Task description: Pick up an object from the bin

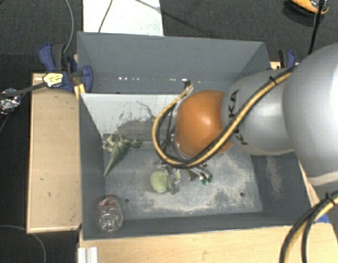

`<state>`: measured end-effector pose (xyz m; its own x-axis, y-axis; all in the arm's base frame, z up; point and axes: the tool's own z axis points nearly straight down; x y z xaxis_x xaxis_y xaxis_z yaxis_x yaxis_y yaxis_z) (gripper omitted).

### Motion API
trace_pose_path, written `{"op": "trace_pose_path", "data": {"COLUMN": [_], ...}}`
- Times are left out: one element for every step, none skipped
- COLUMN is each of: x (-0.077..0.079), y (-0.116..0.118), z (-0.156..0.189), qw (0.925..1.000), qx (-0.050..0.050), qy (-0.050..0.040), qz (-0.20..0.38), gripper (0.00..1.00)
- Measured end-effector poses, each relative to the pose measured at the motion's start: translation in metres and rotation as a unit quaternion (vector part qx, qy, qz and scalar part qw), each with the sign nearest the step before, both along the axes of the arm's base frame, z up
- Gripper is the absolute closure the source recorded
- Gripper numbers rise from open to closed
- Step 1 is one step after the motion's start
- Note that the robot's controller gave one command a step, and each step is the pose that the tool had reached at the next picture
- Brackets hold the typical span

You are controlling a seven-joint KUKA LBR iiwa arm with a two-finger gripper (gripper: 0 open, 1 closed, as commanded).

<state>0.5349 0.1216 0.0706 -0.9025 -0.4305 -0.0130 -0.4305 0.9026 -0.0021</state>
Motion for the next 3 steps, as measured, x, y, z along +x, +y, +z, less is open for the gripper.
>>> {"op": "trace_pose_path", "data": {"x": [0.006,0.006,0.009], "y": [0.001,0.001,0.004], "z": [0.012,0.012,0.145], "qw": [0.9999,0.9999,0.9999], "qx": [0.001,0.001,0.001], "qy": [-0.0012,-0.0011,-0.0033], "qz": [0.012,0.012,0.015], "gripper": [1.0,1.0,1.0]}}
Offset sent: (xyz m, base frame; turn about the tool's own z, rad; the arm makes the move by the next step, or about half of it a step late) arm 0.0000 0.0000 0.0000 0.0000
